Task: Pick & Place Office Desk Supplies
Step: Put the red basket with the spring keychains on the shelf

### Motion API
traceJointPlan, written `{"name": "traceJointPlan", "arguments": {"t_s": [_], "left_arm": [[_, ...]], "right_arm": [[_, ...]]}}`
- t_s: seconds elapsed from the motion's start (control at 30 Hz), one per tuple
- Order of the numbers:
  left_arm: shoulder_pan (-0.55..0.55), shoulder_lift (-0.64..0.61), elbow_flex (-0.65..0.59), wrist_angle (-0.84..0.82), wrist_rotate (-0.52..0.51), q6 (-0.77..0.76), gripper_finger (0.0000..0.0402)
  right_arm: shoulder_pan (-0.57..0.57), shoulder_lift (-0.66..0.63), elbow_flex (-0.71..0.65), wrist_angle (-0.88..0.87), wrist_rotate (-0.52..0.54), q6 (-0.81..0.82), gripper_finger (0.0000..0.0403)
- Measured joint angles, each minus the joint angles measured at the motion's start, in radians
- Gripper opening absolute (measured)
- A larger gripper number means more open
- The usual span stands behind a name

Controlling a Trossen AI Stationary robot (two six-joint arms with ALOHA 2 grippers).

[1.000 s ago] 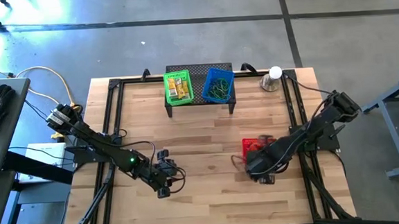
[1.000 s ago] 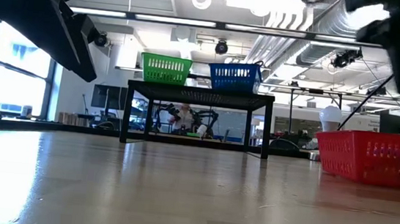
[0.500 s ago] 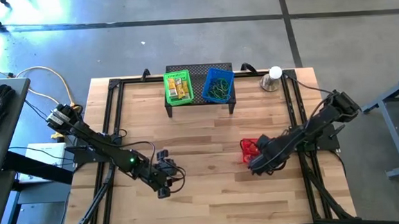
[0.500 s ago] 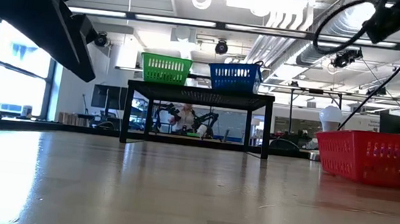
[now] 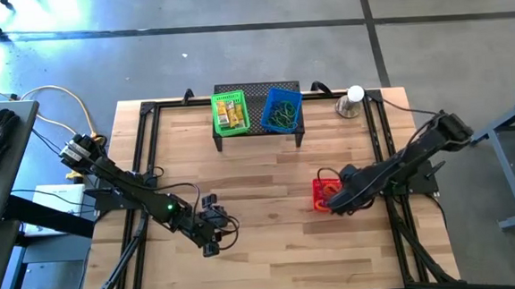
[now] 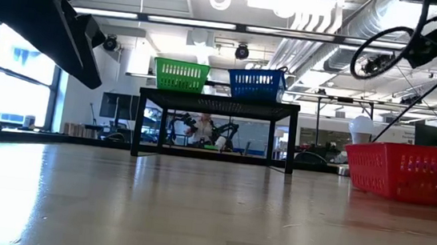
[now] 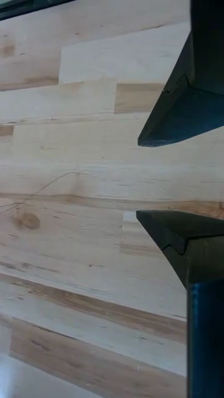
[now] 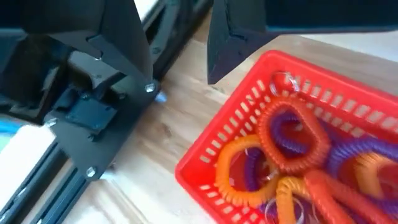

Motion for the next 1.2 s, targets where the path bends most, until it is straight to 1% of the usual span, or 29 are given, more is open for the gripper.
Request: {"name": "traceJointPlan", "arguments": {"t_s": [0.1,0.17,0.3,0.4,0.57,0.67,0.97,1.2], "left_arm": [[0.000,0.000,0.000,0.000,0.000,0.000,0.0170],[0.000,0.000,0.000,0.000,0.000,0.000,0.0170],[0.000,0.000,0.000,0.000,0.000,0.000,0.0170],[0.000,0.000,0.000,0.000,0.000,0.000,0.0170],[0.000,0.000,0.000,0.000,0.000,0.000,0.0170],[0.000,0.000,0.000,0.000,0.000,0.000,0.0170],[0.000,0.000,0.000,0.000,0.000,0.000,0.0170],[0.000,0.000,0.000,0.000,0.000,0.000,0.0170]], "right_arm": [[-0.007,-0.065,-0.026,0.030,0.008,0.079,0.0142],[-0.009,-0.105,-0.056,0.088,0.004,0.117,0.0142],[-0.008,-0.140,-0.129,0.199,-0.018,0.135,0.0142],[-0.009,-0.142,-0.171,0.225,-0.028,0.143,0.0142],[-0.008,-0.142,-0.211,0.279,-0.002,0.138,0.0142],[-0.008,-0.142,-0.216,0.312,-0.004,0.137,0.0142],[-0.008,-0.141,-0.216,0.325,-0.011,0.133,0.0142],[-0.007,-0.138,-0.216,0.375,-0.007,0.051,0.0142]]}}
